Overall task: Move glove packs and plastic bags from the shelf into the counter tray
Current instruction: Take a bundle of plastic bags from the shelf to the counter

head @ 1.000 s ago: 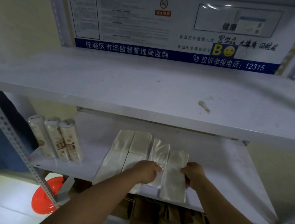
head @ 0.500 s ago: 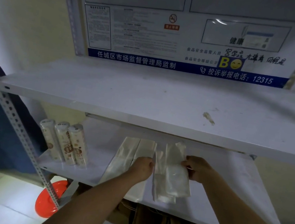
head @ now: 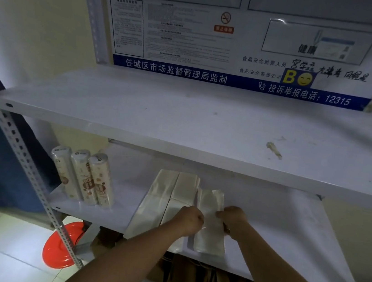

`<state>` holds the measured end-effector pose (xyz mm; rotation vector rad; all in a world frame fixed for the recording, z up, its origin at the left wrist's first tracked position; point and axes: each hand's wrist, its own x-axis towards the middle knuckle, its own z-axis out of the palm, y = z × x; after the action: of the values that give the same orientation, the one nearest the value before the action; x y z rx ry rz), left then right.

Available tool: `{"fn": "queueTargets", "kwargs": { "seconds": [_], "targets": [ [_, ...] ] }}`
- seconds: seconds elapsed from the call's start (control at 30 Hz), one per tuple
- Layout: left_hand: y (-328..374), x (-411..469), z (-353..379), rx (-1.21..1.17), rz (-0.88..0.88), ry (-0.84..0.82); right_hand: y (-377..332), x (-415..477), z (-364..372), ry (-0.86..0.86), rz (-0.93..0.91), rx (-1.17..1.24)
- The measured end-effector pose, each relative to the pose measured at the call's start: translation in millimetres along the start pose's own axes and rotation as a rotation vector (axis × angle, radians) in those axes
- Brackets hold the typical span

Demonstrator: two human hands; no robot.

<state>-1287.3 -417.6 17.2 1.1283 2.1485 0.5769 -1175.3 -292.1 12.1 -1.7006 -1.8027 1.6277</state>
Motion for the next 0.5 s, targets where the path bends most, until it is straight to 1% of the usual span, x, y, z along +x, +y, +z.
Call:
{"fn": "queueTargets", "kwargs": {
  "seconds": [0.1, 0.2, 0.37, 0.5],
  "targets": [
    [-1, -1, 0, 0.000, -0.009, 0.008, -1, -11, 3, -0.060, 0.098, 0.124],
    [-3, 0, -1, 0.029, 0.015, -0.009, 3, -24, 4, -0.088, 0.130, 0.193],
    [-1, 4, 2, -0.014, 0.034, -0.035, 24, -46, 1, -0.010, 0.127, 0.359],
    [14, -1, 16, -0.005, 0.088, -0.041, 49, -66, -14, 0.077, 0.119, 0.430]
  ]
}}
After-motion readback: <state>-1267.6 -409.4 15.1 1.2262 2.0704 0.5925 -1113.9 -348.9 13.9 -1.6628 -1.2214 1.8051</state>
